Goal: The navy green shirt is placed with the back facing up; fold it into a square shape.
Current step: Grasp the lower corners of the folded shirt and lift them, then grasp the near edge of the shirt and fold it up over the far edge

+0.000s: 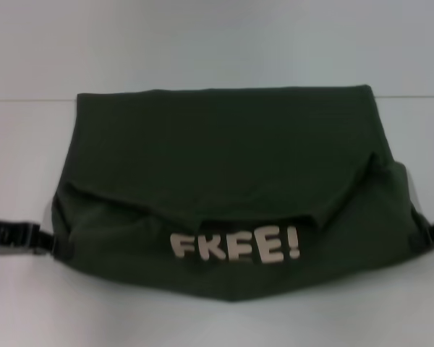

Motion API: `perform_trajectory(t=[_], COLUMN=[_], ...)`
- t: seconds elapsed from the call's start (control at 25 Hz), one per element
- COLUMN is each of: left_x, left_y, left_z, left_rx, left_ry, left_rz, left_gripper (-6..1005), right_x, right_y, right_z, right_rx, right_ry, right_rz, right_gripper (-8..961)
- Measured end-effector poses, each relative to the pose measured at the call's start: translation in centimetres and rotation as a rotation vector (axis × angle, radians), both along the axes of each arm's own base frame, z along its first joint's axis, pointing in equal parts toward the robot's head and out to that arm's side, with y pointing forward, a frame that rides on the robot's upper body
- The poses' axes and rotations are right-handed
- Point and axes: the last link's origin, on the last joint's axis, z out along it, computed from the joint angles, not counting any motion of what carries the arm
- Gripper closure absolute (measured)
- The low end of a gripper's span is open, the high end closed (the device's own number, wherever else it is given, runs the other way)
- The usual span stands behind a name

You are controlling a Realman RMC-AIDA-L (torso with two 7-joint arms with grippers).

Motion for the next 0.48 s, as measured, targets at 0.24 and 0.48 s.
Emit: perform_trajectory(t=[0.24,0.48], left_x=[-0.5,-0.8], left_y=[-3.5,-6.0], left_z=[0.3,1.0], left_rx=[-0.088,-0.132], left_ry=[-0.019,-0.032], left_rz=[-0.007,-0.006], left_gripper=[999,999], right_x=[1.1,2.0], right_y=[-3.3,-5.4], right_z=[0.1,0.5], right_rx=[-0.127,-0.185], right_ry=[0.039,0.063], right_rz=[-0.035,-0.041], right_gripper=[941,940])
